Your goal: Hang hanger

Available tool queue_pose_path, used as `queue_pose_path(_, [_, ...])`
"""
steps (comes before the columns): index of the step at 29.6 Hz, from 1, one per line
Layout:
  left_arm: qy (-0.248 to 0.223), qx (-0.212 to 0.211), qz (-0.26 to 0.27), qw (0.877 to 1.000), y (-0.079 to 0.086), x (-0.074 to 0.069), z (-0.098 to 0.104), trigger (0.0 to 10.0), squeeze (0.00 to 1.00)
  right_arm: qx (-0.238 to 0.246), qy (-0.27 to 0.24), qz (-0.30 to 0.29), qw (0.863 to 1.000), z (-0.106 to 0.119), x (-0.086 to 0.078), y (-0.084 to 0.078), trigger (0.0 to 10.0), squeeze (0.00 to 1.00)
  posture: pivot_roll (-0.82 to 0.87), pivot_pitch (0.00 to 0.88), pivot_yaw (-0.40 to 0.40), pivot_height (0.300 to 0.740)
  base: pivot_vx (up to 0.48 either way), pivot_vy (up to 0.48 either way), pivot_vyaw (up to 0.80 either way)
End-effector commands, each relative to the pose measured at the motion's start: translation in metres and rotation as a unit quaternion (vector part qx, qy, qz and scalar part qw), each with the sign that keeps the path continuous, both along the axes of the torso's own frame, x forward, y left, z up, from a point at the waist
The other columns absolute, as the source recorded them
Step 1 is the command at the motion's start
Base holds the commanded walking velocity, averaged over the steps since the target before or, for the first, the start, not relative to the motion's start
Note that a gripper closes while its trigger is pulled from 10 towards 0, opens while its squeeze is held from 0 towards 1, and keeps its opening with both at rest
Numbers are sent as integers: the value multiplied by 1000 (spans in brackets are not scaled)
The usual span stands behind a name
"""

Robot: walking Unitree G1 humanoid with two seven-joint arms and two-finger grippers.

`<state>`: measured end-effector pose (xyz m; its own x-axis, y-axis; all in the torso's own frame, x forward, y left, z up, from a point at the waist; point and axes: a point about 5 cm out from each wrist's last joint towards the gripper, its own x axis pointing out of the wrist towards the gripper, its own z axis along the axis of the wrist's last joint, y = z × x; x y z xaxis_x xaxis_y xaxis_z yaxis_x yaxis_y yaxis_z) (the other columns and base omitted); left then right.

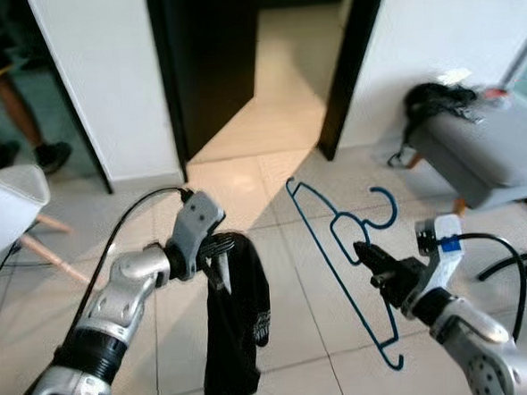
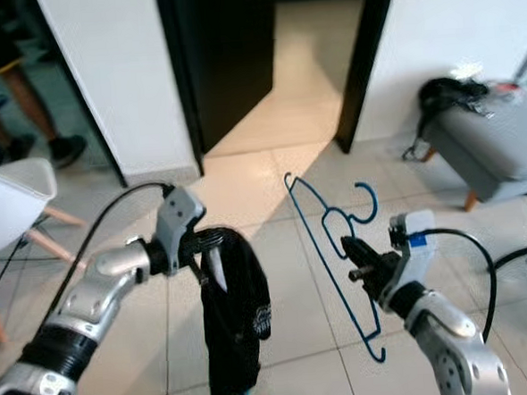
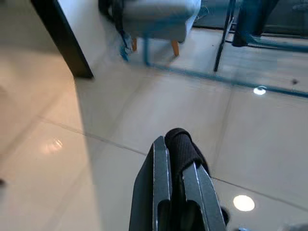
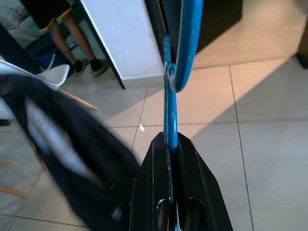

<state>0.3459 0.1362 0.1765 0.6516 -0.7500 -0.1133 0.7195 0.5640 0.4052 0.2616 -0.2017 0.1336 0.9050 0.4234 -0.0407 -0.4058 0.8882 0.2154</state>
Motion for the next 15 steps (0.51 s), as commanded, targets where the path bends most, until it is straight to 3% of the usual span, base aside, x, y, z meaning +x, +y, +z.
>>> queue_pose_path(1, [-24, 17, -1, 1000, 3, 2, 6, 10000, 0, -1, -3, 1, 1000, -1, -2, -1, 10000, 0, -32, 148, -10, 740, 0, 0, -788])
queue_pose_path(4, [-83, 39, -45, 995, -7, 5, 34, 10000, 0, 10, -25, 31, 999, 10, -6, -3, 10000, 0, -37, 142, -8, 740, 0, 0, -788])
queue_pose_path(6, [-93, 50, -61, 993, -10, 4, 39, 10000, 0, 15, -35, 43, 998, 18, -8, -8, 10000, 0, -40, 139, -5, 740, 0, 0, -788])
queue_pose_path(7, [-103, 62, -75, 990, -13, 5, 41, 10000, 0, 10, -47, 59, 997, 27, -11, -14, 10000, 0, -43, 137, -2, 740, 0, 0, -788])
queue_pose_path(10, [-103, 62, -75, 990, -13, 5, 41, 10000, 0, 10, -47, 59, 997, 27, -11, -14, 10000, 0, -43, 137, -2, 740, 0, 0, -788])
queue_pose_path(11, [-121, 78, -86, 986, -17, 7, 40, 10000, 0, -17, -64, 90, 994, 44, -19, -24, 10000, 0, -61, 136, 7, 740, 0, 0, -788])
queue_pose_path(15, [-133, 82, -83, 984, -18, 9, 37, 10000, 0, -49, -70, 110, 990, 53, -25, -27, 10000, 0, -65, 135, 8, 740, 0, 0, -788])
